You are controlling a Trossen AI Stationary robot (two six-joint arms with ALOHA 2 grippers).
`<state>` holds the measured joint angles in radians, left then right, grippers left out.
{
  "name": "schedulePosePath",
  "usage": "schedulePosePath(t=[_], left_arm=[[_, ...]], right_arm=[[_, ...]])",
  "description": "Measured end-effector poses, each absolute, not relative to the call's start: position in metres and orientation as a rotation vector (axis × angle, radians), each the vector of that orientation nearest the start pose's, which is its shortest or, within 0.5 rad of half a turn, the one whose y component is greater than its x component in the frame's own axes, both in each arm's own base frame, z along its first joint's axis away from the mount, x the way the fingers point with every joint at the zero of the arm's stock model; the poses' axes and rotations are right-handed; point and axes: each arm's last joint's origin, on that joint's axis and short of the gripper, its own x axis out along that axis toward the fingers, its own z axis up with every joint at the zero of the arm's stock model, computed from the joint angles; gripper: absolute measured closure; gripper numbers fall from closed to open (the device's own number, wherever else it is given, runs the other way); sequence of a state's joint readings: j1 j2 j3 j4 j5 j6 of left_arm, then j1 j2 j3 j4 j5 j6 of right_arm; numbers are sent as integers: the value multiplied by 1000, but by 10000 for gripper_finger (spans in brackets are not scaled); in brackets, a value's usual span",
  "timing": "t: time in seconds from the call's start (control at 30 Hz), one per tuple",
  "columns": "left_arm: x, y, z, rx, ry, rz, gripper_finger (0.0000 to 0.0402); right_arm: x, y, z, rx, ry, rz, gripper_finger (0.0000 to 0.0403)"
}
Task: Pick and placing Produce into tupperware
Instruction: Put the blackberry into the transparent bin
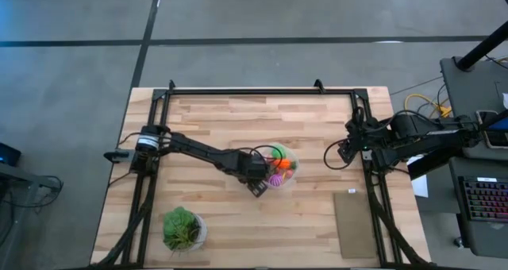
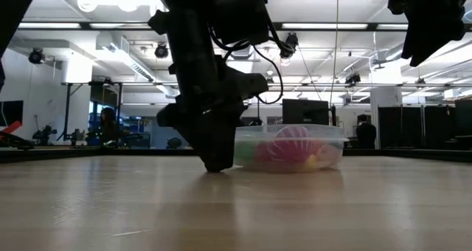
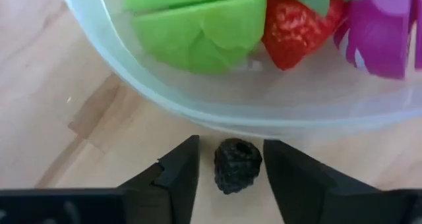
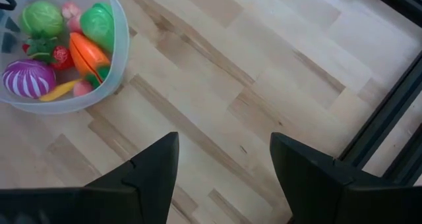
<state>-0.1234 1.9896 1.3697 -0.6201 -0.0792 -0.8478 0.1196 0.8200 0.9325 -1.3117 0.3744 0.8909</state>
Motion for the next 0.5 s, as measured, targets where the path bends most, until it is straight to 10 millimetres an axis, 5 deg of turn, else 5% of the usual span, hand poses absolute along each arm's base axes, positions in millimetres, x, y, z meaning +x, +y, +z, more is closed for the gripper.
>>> schedulePosePath(t=[0.5], left_arm=[[390,-52,154,-592,1172,481,282]], right_arm=[[111,3,295,485,964,-707,172]])
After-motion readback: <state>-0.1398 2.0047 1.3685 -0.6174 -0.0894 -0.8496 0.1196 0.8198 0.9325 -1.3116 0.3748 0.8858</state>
